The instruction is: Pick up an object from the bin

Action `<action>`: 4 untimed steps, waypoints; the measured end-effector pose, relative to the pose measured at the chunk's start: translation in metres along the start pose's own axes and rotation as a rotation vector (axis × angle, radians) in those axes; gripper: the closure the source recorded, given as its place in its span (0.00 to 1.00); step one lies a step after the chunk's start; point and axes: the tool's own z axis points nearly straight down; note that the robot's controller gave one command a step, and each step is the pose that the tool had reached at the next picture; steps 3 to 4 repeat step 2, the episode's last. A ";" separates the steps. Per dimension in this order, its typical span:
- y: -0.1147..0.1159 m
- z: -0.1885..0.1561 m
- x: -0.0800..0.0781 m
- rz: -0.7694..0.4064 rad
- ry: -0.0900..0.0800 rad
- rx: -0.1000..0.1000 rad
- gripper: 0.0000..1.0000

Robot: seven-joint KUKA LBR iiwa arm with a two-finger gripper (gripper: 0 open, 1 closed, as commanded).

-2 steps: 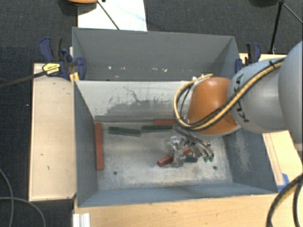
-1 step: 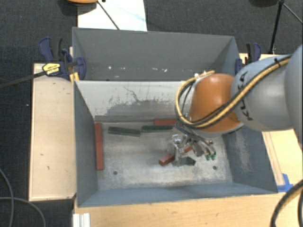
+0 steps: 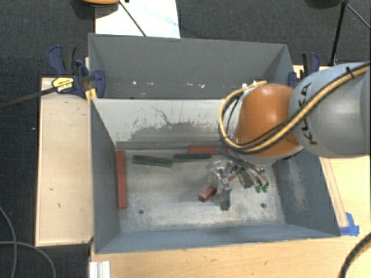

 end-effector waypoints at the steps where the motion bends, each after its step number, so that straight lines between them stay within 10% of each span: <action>1: 0.000 -0.022 -0.001 0.000 -0.004 0.001 1.00; 4: 0.000 -0.039 -0.002 0.000 -0.010 0.002 1.00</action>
Offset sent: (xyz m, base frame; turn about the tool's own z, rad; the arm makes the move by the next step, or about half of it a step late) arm 0.0000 0.0001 0.0350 0.0000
